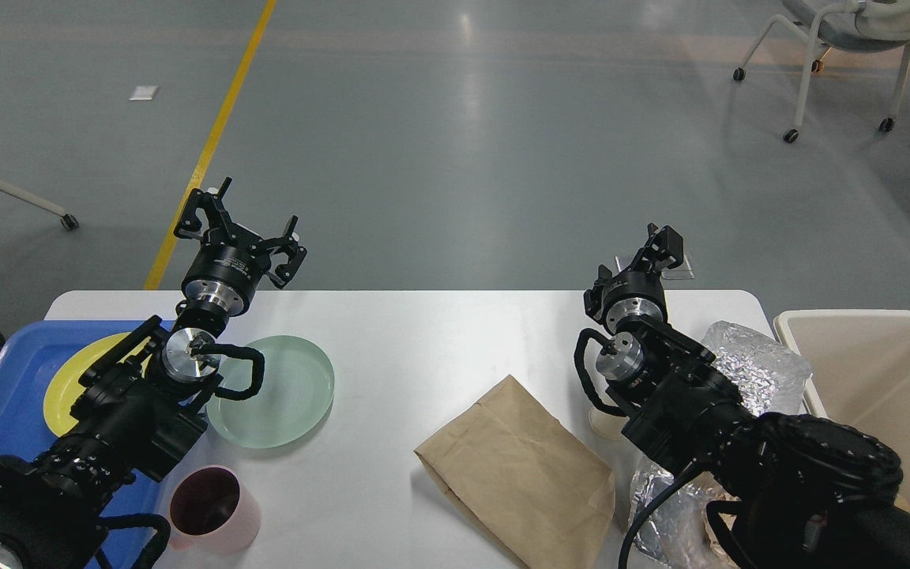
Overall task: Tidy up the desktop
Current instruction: 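Swing the left arm outward and raise it above the blue tray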
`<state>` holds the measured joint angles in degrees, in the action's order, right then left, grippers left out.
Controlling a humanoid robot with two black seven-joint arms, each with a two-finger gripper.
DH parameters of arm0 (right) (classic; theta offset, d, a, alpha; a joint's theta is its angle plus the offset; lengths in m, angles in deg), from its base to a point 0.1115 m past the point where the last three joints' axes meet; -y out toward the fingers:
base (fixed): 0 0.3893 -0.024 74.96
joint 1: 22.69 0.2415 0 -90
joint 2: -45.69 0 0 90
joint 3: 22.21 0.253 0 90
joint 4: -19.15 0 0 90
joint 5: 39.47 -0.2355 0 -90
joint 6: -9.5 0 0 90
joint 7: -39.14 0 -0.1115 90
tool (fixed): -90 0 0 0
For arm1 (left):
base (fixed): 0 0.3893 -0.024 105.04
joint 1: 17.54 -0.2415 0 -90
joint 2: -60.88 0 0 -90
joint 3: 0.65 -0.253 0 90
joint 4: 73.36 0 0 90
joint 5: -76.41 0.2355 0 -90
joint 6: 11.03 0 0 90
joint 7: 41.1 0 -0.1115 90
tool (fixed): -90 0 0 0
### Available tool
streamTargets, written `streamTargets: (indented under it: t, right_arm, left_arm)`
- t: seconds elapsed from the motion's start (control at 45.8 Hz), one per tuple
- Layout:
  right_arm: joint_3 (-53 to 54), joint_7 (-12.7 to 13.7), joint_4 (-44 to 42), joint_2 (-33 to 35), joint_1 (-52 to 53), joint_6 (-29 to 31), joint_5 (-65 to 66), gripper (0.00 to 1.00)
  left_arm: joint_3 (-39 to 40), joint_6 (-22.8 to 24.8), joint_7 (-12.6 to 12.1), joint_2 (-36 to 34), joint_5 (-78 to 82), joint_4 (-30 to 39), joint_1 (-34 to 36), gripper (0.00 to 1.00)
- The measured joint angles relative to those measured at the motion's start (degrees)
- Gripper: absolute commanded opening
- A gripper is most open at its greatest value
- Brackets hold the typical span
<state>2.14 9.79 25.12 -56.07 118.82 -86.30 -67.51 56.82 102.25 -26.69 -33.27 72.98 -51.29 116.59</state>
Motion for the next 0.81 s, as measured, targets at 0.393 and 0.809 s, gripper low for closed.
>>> streamTargets:
  t: [0.393,0.809]
  right_arm:
    - [0.0,0.0,0.0,0.02,0.0,0.0,0.0,1.0]
    - [0.0,0.0,0.0,0.02,0.0,0.0,0.0,1.0]
  left_arm:
    - [-3.06,-1.93,0.2,-0.19,-0.34,-0.15,1.84,1.0]
    - [-38.1,-1.82,-0.04,-8.6,-0.17,0.29,12.92,1.0]
